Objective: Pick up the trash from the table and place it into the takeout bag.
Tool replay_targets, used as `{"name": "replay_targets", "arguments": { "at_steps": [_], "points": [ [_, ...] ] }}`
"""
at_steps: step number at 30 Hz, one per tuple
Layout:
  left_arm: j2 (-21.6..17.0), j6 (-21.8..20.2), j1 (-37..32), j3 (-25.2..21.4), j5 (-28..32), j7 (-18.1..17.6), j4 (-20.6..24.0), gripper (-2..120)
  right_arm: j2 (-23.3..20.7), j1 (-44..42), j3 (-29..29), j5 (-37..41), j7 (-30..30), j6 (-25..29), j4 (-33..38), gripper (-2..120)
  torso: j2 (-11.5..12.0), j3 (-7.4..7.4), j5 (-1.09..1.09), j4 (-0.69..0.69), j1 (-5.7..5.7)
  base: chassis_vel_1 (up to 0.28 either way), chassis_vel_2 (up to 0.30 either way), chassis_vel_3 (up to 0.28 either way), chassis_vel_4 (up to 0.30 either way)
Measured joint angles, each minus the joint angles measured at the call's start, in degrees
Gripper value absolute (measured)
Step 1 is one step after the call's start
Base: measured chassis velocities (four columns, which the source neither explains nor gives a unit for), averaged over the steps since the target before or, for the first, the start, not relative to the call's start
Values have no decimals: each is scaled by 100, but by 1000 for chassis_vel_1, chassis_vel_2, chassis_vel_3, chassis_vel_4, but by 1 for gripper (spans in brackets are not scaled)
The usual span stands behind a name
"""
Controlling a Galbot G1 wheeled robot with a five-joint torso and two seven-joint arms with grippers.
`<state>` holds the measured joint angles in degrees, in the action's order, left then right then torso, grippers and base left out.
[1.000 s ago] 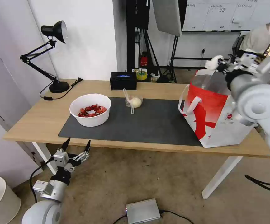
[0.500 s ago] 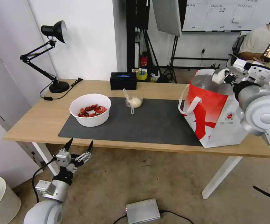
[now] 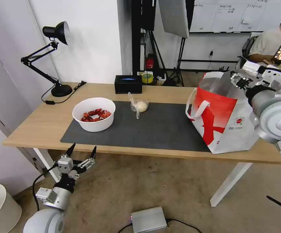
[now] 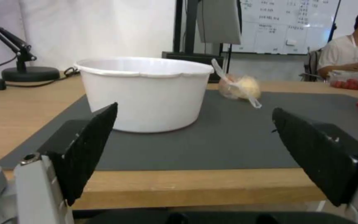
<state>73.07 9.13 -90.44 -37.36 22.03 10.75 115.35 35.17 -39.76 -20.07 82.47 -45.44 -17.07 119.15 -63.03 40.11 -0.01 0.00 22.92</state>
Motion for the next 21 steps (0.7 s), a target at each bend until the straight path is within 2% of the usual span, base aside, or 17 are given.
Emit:
{"name": "replay_targets", "arguments": {
  "at_steps": [1,5,7,10,11,15,16,20,21],
  "points": [
    [0,0,0,0,0,0,0,100,0,0,0,0,0,0,0,81,0,0,0,0,0,0,0,0,0],
    [22,0,-10,-11,-2,-2,26,100,-9,-164,0,-340,480,92,141,97,0,0,0,0,0,0,0,0,0],
    [35,0,-15,-13,-4,-2,37,100,-9,-240,0,-468,695,147,196,99,0,0,0,0,0,0,0,0,0],
    [66,0,-34,-19,-16,-2,45,100,-10,-417,0,-839,1224,296,280,100,0,0,0,0,0,0,0,0,0],
    [66,0,-34,-19,-16,-2,45,100,-10,-417,0,-839,1224,296,280,100,0,0,0,0,0,0,0,0,0],
    [101,11,-56,-38,-28,-2,68,100,-1,-723,-88,-1284,2095,608,425,100,0,0,0,0,0,0,0,0,0],
    [101,11,-56,-38,-28,-2,68,100,-1,-723,-88,-1284,2095,608,425,100,0,0,0,0,0,0,0,0,0],
    [120,13,-59,-41,-31,-2,91,100,36,-1138,-282,-1651,2860,858,619,100,0,0,0,0,0,0,0,0,0],
    [120,13,-59,-41,-31,-2,91,100,36,-1138,-282,-1651,2860,858,619,100,0,0,0,0,0,0,0,0,0]
  ]
}}
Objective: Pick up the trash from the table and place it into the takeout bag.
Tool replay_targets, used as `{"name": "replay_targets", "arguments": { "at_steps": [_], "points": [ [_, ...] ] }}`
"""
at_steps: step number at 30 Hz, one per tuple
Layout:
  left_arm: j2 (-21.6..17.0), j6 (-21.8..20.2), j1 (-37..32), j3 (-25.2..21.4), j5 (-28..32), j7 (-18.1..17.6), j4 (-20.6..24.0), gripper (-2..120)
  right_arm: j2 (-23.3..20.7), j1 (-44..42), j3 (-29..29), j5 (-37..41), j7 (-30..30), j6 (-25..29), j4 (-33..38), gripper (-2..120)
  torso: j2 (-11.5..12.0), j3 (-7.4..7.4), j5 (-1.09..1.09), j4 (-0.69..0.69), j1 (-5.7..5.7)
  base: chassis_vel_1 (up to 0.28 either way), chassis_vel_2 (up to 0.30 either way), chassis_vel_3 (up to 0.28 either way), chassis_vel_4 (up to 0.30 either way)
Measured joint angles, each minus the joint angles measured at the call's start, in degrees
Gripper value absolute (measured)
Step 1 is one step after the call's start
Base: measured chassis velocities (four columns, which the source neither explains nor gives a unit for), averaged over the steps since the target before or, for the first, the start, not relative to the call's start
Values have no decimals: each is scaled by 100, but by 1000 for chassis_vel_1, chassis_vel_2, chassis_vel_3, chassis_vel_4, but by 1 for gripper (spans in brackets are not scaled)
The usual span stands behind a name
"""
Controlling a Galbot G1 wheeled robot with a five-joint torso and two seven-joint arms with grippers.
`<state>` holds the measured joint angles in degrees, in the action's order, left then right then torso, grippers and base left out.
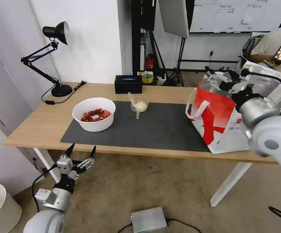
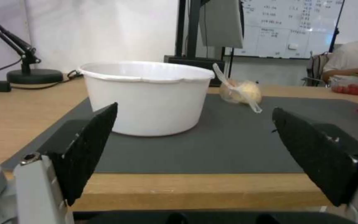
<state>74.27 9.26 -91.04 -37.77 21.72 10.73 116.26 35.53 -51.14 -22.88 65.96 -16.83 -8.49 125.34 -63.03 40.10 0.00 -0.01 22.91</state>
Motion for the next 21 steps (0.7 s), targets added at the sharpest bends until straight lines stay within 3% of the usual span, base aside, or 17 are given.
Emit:
{"name": "replay_targets", "arguments": {
  "at_steps": [3,6,15,21],
  "points": [
    [41,3,15,27,-23,0,-4,100,122,-646,-275,-503,570,217,154,100,0,0,0,1,0,0,0,0,0],
    [66,9,16,50,-42,3,-20,100,256,-999,-325,-838,752,366,204,100,0,0,1,2,0,0,0,0,0],
    [73,23,36,159,-70,7,-68,100,799,-1601,-100,-2081,646,840,165,100,0,0,0,0,0,0,0,0,0],
    [47,18,83,187,-67,-11,-110,100,1342,-2382,-359,-3152,729,1404,19,100,0,0,1,2,0,0,0,0,0]
  ]
}}
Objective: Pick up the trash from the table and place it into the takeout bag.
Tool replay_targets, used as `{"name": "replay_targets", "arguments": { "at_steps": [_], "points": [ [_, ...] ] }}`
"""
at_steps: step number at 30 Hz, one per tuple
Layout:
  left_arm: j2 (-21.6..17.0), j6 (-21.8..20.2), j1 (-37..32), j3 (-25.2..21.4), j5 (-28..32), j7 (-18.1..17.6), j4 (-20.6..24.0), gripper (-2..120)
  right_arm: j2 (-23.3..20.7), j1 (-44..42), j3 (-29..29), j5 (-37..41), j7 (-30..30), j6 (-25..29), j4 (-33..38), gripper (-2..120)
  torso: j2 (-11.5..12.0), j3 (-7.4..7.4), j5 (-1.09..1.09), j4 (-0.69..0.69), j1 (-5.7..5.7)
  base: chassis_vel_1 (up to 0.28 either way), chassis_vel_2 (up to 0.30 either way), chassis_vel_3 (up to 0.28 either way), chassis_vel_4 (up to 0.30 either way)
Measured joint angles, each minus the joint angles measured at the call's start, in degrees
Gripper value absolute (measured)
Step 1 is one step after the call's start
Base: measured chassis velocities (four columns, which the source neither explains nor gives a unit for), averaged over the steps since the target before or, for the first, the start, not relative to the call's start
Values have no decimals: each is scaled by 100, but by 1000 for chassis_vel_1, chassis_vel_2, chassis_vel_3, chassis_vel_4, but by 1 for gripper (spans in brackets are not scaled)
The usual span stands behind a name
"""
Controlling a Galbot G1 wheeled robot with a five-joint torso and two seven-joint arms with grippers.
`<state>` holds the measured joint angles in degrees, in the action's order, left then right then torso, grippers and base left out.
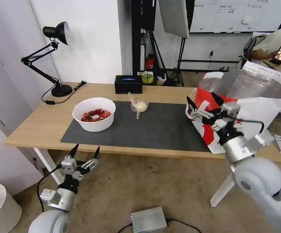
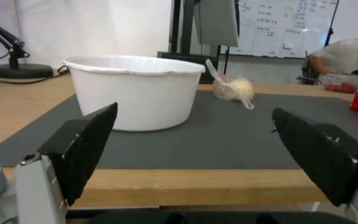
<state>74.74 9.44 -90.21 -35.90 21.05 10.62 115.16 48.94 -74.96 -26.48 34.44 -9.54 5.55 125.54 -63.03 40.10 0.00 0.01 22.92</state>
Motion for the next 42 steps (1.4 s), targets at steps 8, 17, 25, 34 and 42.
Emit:
{"name": "replay_targets", "arguments": {
  "at_steps": [8,17,25,34,42],
  "points": [
    [29,-15,21,10,12,-12,-30,100,844,-801,-403,-1529,65,721,-139,100,0,0,0,-1,0,0,0,0,0],
    [63,-25,15,19,14,-20,-33,100,1733,-1714,-684,-2106,74,1219,-132,100,0,0,-1,0,0,0,0,0,0],
    [75,-26,-13,14,14,-4,-30,100,2371,-2138,-571,-2250,108,1144,-100,100,0,0,-2,-1,0,0,0,0,0],
    [47,-27,-18,-42,18,49,-6,100,2807,-2424,-284,-2426,20,645,-43,100,0,0,-2,-1,0,0,0,0,0],
    [-21,-144,33,-69,67,108,54,100,2845,-2433,-270,-2548,-28,273,44,100,0,0,-1,-1,0,0,0,0,0]
  ]
}}
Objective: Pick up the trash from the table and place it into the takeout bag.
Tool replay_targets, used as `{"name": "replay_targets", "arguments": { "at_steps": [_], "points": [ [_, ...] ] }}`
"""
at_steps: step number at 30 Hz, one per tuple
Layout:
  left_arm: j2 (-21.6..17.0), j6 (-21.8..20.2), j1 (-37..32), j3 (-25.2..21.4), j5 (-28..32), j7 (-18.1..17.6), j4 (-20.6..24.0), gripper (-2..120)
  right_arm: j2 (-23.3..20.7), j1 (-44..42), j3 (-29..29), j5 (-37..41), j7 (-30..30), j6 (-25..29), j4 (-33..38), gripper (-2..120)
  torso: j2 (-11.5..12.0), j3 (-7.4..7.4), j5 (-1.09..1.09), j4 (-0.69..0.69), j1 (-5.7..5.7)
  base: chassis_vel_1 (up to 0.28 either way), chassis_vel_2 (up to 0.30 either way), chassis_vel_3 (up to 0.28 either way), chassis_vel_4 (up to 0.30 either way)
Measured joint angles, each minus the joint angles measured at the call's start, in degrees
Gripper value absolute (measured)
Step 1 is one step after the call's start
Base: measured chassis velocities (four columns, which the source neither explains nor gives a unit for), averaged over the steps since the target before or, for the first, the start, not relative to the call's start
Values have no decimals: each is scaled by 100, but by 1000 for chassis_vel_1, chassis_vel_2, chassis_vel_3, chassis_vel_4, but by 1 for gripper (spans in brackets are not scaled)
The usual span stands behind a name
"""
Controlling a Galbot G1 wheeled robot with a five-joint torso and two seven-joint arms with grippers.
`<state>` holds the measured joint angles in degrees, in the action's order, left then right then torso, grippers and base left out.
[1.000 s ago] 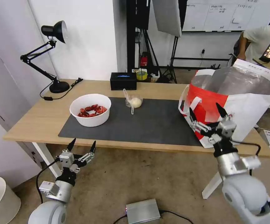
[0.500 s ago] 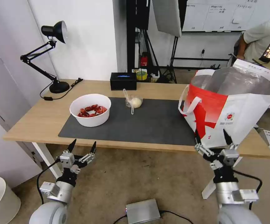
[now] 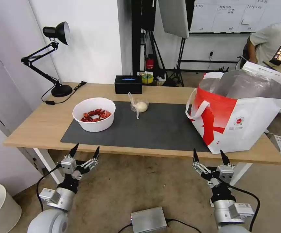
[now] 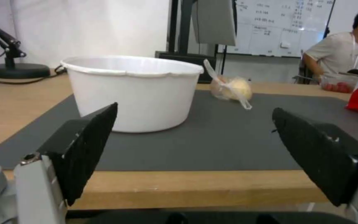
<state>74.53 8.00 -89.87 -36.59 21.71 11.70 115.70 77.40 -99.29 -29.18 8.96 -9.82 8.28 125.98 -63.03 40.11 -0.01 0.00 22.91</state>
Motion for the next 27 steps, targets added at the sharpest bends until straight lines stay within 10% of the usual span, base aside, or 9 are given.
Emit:
{"name": "replay_targets", "arguments": {
  "at_steps": [27],
  "points": [
    [151,69,-122,-78,-20,-14,55,100,-489,503,180,527,-200,-435,97,100,0,0,1,1,0,0,0,0,0]
  ]
}}
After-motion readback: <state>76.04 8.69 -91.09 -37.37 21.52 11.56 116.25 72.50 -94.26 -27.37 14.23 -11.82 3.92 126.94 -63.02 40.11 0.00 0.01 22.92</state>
